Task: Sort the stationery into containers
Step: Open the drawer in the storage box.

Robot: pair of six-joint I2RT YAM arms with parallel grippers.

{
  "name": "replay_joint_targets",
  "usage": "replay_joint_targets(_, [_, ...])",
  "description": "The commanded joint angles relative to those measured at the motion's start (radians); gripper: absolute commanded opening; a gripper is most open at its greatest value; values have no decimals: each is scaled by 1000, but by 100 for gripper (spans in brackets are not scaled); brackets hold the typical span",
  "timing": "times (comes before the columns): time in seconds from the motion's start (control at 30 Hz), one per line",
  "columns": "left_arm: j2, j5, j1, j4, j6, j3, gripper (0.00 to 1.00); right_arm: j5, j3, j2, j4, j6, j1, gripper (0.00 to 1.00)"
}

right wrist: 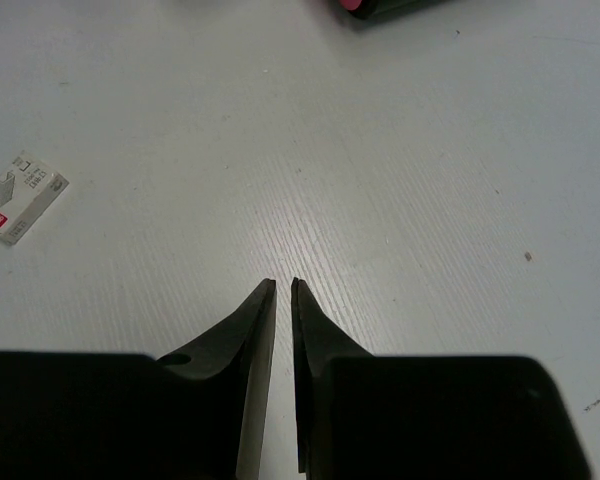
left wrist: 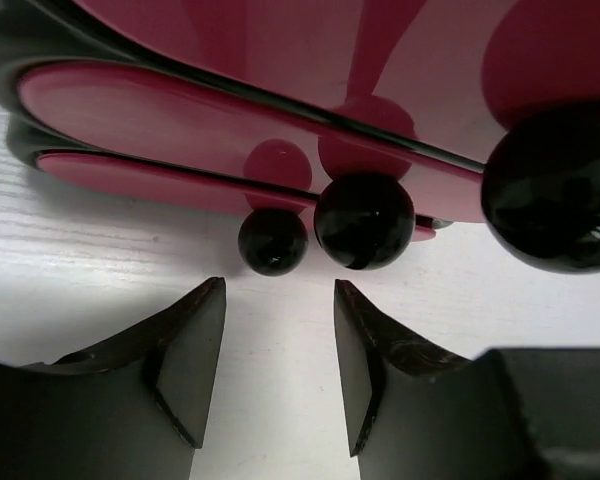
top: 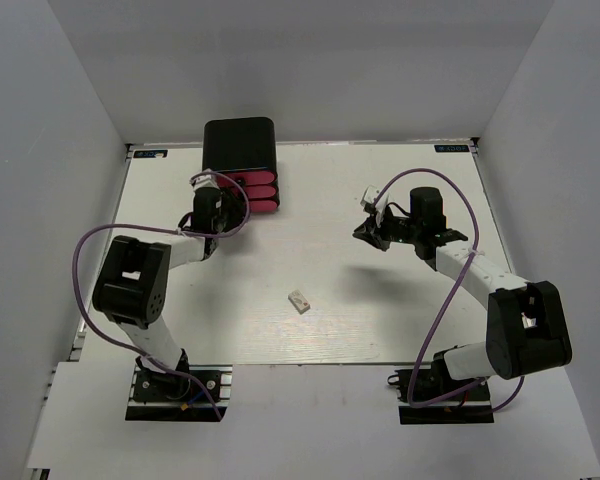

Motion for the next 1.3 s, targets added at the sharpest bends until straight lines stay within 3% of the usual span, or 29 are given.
replay_joint_targets(0.0, [28,38,-8,84,40,-8,58,-4,3,-2,0,-9,-8,18])
replay_joint_targets(0.63, [116,-107,-27,173,-33,39,58,0,28,24,-13,-23,-8,18])
replay_joint_targets(1.0, [156,-209,-36,111,-89,87,56,2,37,27,-23,-27,-11,18])
replay_joint_targets(1.17, [147,-248,-36,111,-98,77,46,3,37,31,-20,-27,-10,18])
replay_joint_targets(1.27, [147,-258,-36,111,-109,67,34,2,40,31,-23,-30,-13,18])
